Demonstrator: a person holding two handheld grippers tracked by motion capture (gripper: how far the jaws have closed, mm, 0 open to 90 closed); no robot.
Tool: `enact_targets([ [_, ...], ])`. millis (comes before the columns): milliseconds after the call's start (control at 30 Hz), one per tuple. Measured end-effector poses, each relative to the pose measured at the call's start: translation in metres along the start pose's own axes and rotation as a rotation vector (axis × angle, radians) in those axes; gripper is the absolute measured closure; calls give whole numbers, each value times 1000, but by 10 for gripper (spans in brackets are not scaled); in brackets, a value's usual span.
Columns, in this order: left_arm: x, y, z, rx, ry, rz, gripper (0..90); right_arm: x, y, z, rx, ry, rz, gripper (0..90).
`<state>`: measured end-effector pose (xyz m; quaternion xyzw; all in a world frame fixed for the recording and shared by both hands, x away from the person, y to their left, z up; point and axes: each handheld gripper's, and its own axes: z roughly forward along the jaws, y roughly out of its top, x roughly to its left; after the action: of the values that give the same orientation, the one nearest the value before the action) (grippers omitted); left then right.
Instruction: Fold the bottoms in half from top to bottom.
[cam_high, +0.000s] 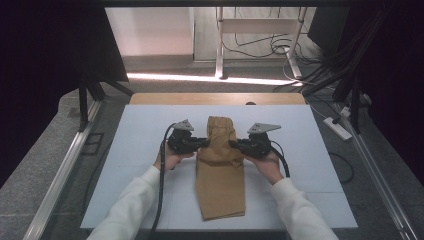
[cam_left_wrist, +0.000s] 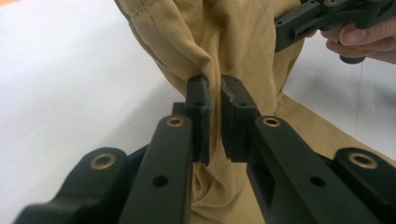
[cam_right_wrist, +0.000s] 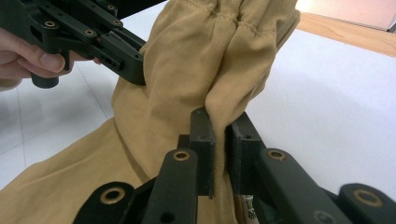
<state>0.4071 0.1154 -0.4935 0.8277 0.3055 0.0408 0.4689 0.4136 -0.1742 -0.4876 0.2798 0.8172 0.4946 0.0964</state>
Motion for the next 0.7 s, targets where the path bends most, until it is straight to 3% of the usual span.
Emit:
enact_targets([
  [700,-8,-10,-4,17,-5,12,799,13,-8,-6,14,21,-24,812],
])
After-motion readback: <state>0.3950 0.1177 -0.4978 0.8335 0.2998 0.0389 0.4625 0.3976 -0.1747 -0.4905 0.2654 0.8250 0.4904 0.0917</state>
